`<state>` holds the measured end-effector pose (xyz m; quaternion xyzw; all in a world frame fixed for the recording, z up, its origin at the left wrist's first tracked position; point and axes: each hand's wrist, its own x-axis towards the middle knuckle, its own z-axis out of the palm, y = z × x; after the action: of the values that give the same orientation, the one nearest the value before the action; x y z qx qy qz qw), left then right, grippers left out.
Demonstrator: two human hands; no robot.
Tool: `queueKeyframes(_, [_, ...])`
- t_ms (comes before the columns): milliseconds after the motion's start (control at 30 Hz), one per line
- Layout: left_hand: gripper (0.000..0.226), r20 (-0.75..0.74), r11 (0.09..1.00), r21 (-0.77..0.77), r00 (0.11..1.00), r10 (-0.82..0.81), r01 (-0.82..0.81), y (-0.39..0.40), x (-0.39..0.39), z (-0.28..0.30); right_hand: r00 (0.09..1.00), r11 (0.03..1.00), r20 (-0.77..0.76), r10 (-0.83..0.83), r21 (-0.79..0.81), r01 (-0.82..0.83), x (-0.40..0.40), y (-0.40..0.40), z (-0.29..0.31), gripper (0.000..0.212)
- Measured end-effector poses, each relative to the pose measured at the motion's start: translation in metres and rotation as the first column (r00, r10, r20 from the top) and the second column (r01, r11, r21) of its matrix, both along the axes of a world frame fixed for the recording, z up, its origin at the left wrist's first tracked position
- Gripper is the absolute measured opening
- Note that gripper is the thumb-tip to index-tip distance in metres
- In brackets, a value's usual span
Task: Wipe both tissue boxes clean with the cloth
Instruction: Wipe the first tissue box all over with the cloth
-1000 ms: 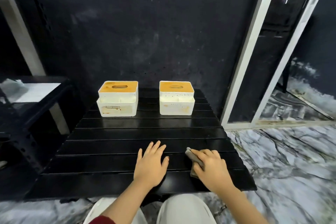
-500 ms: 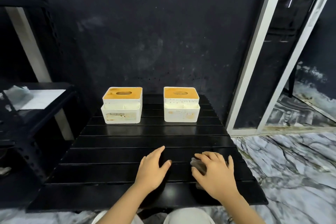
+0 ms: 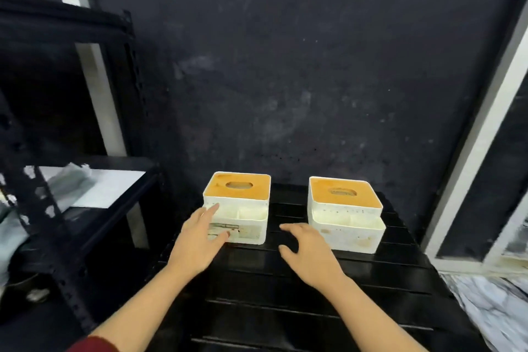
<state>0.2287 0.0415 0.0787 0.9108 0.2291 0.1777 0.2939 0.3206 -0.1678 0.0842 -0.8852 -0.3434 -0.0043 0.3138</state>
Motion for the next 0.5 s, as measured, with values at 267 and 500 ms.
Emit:
queueKeyframes(267, [0.083,-0.066,0.999,-0.032,0.998,-0.014,0.011,0.059,0.04,0.005,0.994,0.999,-0.097,0.043,-0.023,-0.046,0.057,0.079,-0.001,0.073])
queueKeyframes(500, [0.084,-0.063,0.988,-0.149,0.997,-0.046,0.036,0.071,0.048,-0.004,0.996,0.999,-0.079,0.052,-0.001,-0.053,0.069,0.087,-0.011,0.076])
